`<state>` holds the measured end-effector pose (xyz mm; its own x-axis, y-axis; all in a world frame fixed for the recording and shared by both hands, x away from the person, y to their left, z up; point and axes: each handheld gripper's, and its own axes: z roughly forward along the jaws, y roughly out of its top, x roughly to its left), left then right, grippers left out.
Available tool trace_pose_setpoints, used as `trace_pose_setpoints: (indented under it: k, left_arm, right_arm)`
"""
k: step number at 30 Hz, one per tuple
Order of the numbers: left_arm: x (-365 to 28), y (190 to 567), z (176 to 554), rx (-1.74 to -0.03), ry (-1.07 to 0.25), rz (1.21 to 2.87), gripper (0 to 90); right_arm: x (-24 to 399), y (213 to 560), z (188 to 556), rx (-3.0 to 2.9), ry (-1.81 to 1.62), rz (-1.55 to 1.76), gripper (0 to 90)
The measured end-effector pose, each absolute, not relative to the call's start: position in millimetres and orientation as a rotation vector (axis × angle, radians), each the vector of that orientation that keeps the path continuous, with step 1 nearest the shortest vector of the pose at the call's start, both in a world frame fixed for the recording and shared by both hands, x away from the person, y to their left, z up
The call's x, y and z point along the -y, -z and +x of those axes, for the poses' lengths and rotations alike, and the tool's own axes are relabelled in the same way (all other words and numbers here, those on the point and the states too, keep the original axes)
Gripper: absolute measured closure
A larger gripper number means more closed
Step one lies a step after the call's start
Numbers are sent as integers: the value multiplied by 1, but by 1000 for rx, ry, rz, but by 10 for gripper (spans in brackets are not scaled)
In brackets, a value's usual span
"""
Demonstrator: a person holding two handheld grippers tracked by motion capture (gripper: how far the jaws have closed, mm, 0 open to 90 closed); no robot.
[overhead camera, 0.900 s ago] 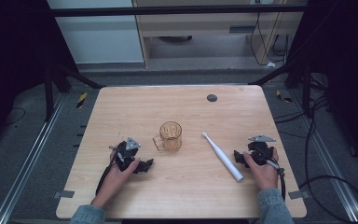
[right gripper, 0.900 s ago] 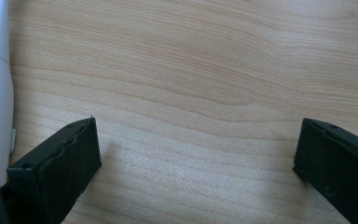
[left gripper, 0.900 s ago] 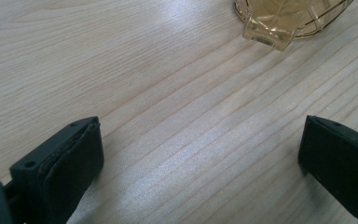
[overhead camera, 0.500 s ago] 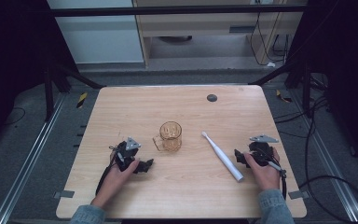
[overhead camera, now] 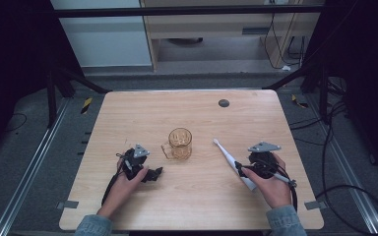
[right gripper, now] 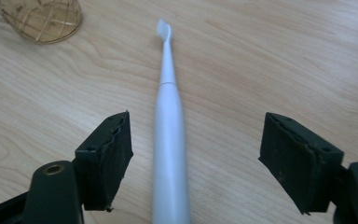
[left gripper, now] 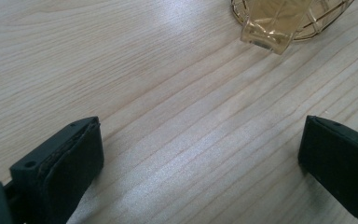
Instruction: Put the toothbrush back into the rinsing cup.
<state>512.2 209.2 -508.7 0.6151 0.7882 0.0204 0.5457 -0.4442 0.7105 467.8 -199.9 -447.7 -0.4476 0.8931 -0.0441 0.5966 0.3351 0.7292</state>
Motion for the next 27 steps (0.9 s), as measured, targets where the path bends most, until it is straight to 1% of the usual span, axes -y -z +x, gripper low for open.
trace_pose_setpoints:
  k: [2,4,9,12,27]
  left_arm:
    - [-209,509,512,-1044,-462,2161,0]
    - [-209,509,512,-1047,-463,2160,0]
    - [-208,509,512,-1053,-464,2158,0]
    - [-208,509,512,-1059,-464,2155,0]
    - [-206,509,511,-1084,-475,2146,0]
  right_arm:
    - [198,448,467,-2173,-901,1307,257]
    - [194,451,469,-2189,-888,1318,296]
    - [186,450,472,-2260,-828,1304,340]
    - [181,442,477,-2290,-785,1307,372]
    - [176,423,490,-2293,-708,1411,371]
